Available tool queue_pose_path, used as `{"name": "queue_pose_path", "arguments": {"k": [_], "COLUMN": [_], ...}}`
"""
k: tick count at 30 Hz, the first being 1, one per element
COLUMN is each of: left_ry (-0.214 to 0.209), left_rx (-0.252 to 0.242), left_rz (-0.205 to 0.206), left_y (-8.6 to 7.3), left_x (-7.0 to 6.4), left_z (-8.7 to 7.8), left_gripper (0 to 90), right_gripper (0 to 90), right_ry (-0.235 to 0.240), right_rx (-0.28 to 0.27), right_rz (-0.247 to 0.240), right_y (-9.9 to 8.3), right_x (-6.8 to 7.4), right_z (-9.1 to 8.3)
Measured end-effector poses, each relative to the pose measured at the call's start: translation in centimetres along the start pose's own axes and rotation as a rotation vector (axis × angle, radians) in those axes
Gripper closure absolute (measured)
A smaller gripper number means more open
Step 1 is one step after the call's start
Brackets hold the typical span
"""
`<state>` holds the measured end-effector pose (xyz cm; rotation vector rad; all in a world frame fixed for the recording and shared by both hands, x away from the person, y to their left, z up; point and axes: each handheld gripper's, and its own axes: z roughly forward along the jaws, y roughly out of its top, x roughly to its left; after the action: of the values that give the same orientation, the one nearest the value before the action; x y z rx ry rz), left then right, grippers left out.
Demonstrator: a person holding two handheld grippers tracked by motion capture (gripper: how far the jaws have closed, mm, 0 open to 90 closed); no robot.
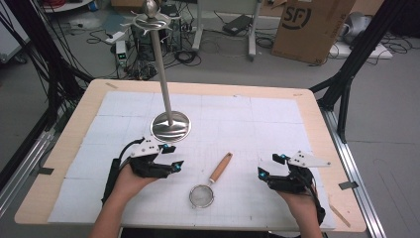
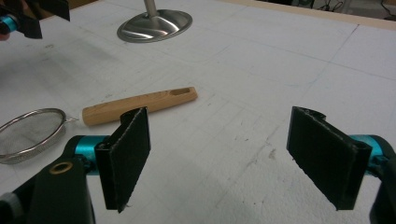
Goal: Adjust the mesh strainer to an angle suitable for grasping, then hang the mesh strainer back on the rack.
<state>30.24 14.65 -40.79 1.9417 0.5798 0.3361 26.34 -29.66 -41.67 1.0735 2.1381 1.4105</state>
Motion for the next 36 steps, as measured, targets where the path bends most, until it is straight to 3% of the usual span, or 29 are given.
{"name": "queue_pose_path", "arguments": {"k": [2,7,14,23,31,36], "left_ry": [0.04,0.071,0.059,0.024,0.033,0.034], "left_rx": [-0.014,-0.028,-0.064,-0.093,-0.077,-0.069], "left_rz": [-0.001,-0.019,-0.016,-0.022,-0.022,-0.051], "left_y": [-0.1,-0.7,-0.9,-1.0,-1.2,-1.3], "left_x": [0.3,0.9,0.8,0.6,0.7,0.5], "left_z": [-0.6,-1.6,-2.9,-3.0,-2.6,-2.0], "left_gripper": [35.5,28.7,23.8,19.3,18.8,18.8], "right_gripper": [20.8,20.8,20.8,20.8,20.8,20.8], "right_ry": [0.0,0.006,0.002,0.005,0.007,-0.001], "right_rx": [0.001,0.009,-0.002,0.004,0.003,-0.004], "right_rz": [-0.005,-0.008,-0.005,-0.001,0.0,0.002], "right_y": [0.0,0.0,0.2,0.0,0.1,0.0], "right_x": [0.0,0.2,0.0,0.1,0.0,-0.2], "right_z": [0.1,0.3,0.2,0.4,0.4,0.1]}}
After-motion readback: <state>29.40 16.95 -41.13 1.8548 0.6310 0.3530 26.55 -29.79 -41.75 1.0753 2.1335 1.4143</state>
